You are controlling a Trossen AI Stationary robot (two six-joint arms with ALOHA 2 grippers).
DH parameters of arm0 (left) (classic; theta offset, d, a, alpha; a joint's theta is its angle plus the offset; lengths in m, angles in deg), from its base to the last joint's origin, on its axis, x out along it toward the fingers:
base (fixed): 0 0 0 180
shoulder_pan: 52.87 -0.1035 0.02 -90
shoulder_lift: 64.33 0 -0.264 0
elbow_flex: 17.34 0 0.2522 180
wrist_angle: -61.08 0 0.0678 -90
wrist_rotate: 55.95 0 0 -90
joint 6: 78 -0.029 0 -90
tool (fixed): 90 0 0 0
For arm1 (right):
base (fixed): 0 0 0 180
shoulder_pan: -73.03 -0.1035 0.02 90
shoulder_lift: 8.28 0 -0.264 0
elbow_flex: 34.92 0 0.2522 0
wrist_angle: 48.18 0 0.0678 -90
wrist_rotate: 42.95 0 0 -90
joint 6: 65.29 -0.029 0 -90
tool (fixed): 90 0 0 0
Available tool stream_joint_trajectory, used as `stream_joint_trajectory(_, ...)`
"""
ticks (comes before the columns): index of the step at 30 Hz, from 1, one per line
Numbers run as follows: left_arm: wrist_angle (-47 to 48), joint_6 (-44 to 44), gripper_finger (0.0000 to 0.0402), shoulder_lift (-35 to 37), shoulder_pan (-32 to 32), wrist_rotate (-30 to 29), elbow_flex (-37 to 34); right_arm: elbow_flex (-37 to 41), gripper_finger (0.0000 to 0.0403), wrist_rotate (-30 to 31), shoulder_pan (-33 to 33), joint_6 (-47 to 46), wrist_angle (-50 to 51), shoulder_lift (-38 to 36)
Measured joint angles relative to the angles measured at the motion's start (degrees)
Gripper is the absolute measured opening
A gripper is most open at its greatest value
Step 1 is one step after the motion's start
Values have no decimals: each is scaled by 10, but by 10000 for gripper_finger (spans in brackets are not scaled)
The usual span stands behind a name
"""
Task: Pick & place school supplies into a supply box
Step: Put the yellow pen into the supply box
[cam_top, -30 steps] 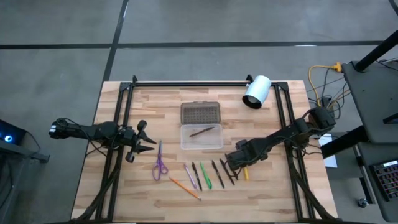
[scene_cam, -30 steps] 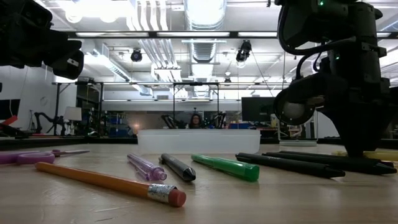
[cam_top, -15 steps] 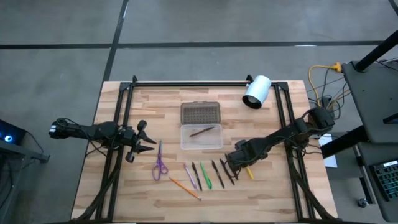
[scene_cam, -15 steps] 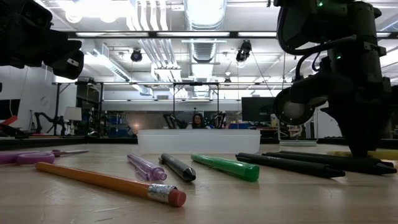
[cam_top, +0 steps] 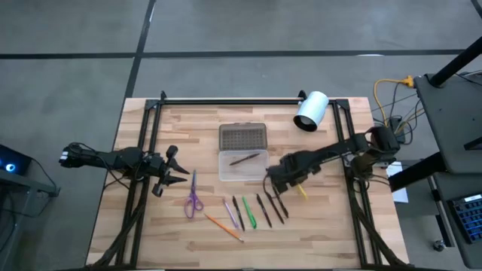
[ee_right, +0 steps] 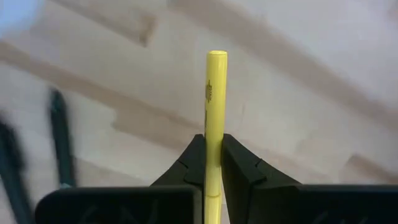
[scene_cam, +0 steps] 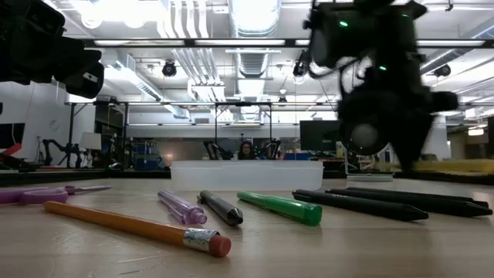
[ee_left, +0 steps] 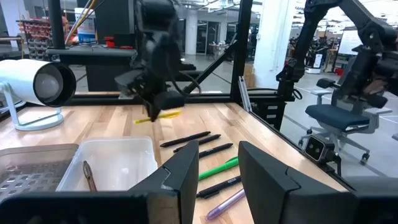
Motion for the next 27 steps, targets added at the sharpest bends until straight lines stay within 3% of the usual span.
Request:
stream_joint_trajectory(7, 0, 0, 99, 0, 0, 0, 0, -89, 14, 53, 38, 105, 19, 0)
stream_joint_trajectory(16, 0, 0, 99, -2, 0, 0, 0, -186, 14, 69, 72, 338, 6, 22)
stream_joint_trajectory(27, 0, 0, 99, -14, 0, 0, 0, -303, 14, 66, 86, 595, 6, 131)
